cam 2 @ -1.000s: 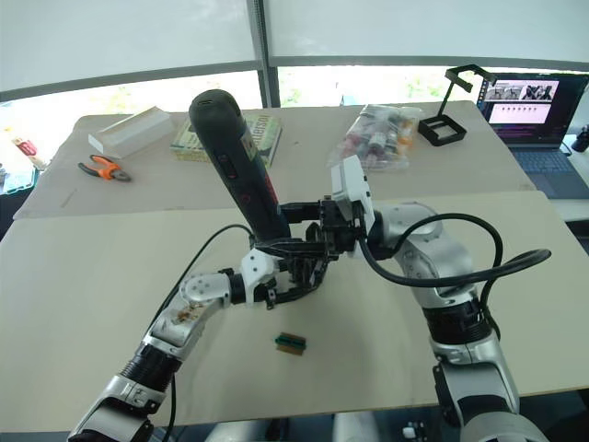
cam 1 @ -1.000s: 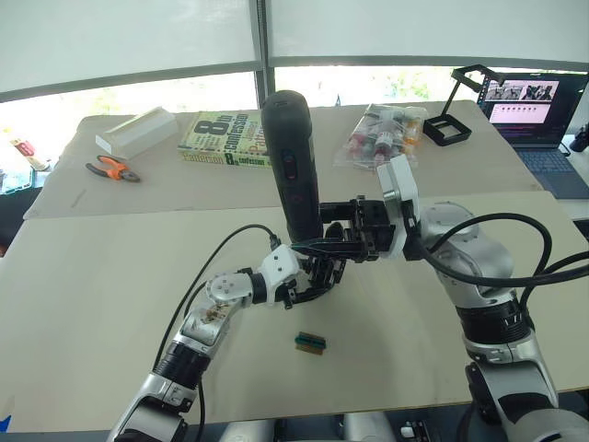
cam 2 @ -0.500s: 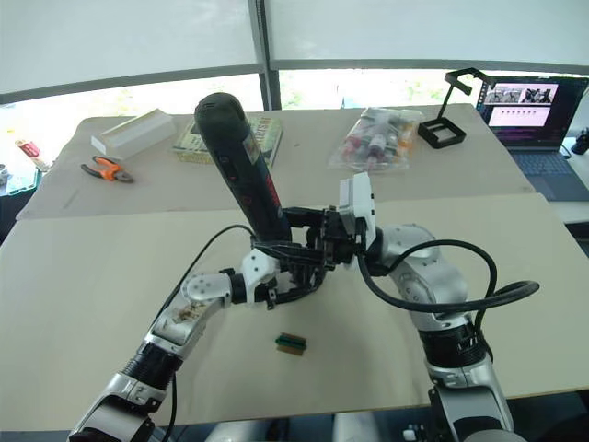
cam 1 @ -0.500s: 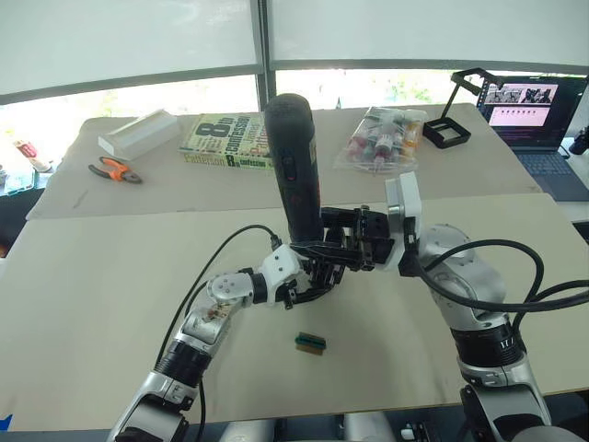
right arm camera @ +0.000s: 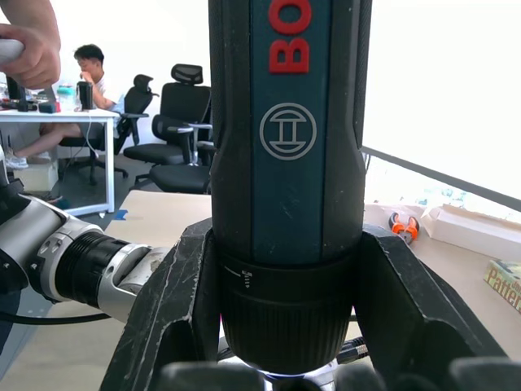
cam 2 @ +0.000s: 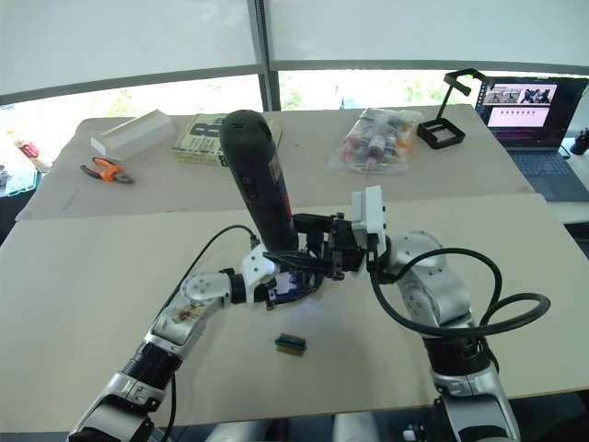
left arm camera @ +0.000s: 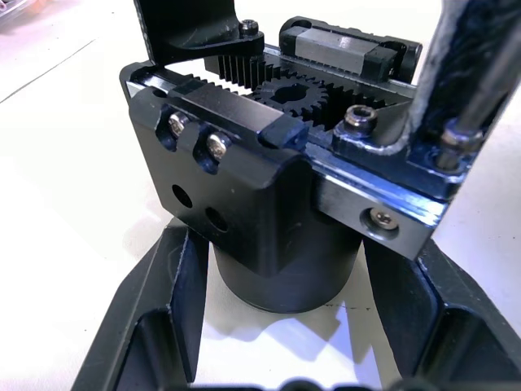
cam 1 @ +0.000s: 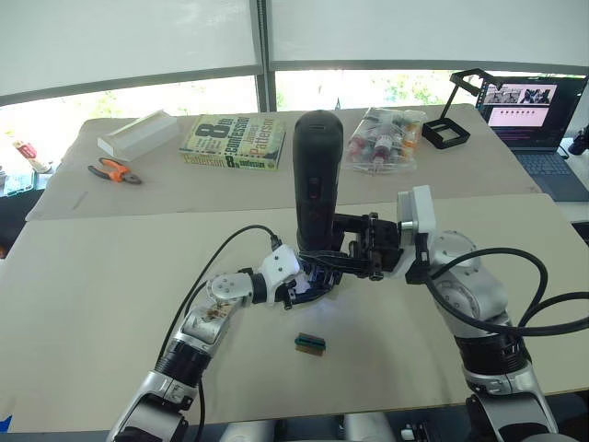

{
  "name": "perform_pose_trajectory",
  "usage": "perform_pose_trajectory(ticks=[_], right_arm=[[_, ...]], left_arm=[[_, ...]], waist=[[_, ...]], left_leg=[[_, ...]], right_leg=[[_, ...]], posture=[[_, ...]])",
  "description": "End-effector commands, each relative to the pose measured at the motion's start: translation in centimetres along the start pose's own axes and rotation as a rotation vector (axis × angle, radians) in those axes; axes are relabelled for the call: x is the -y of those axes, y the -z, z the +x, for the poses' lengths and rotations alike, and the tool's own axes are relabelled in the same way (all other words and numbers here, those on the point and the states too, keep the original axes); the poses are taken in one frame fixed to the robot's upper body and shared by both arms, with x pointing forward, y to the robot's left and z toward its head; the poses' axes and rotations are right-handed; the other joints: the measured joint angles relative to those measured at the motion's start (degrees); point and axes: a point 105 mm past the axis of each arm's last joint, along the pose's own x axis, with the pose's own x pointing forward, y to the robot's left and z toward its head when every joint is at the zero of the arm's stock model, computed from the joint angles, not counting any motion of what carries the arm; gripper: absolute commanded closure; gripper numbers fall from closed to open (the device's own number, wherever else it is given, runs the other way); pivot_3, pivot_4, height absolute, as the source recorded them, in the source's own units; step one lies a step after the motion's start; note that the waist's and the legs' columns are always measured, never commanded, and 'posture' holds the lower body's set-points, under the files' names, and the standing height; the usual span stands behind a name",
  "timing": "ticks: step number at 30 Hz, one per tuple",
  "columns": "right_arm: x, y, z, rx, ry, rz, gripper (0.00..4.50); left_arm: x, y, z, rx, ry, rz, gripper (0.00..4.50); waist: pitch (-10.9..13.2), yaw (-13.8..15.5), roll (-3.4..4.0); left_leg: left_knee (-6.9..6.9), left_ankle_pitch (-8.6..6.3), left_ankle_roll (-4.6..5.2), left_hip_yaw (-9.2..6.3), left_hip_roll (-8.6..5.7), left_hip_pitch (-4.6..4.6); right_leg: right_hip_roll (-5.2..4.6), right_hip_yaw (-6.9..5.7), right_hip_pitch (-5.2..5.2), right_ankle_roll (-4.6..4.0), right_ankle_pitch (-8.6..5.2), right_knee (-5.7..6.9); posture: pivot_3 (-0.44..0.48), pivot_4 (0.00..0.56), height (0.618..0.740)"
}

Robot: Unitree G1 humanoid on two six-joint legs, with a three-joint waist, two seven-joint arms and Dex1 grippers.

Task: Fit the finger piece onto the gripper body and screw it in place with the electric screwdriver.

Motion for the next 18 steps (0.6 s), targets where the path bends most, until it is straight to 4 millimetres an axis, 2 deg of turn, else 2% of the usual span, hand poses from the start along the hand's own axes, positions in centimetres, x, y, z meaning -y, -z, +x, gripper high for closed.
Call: perform_pose_trajectory(ticks=[1, 13, 18], right_arm=[[0.0, 4.5, -0.9, -0.157, 0.049, 0.173, 2.61], [-0.1, 4.5, -1.3, -0.177, 0.04, 0.16, 2.61], [-0.1, 3.6, -1.1, -0.167, 0.025, 0.13, 2.61]], left_arm=[[-1.0, -2.5, 0.0, 0.071, -0.024, 0.08, 2.21], [-0.6, -2.3, -0.2, 0.069, -0.015, 0.081, 2.21], [-0.5, -2.2, -0.2, 0.067, -0.012, 0.081, 2.21]], waist=[[-0.01, 0.02, -0.01], [-0.03, 0.07, -0.04], [-0.03, 0.07, -0.04]], left_leg=[[0.0, 0.0, 0.0, 0.0, 0.0, 0.0], [-0.02, 0.0, 0.0, 0.0, 0.0, 0.01], [-0.03, 0.0, 0.0, 0.0, 0.01, 0.01]], right_leg=[[0.0, 0.0, 0.0, 0.0, 0.0, 0.0], [0.0, 0.0, 0.0, 0.0, 0.0, 0.0], [0.0, 0.0, 0.0, 0.0, 0.0, -0.01]], posture=[[0.0, 0.15, 0.74], [0.0, 0.15, 0.74], [0.0, 0.15, 0.74]])
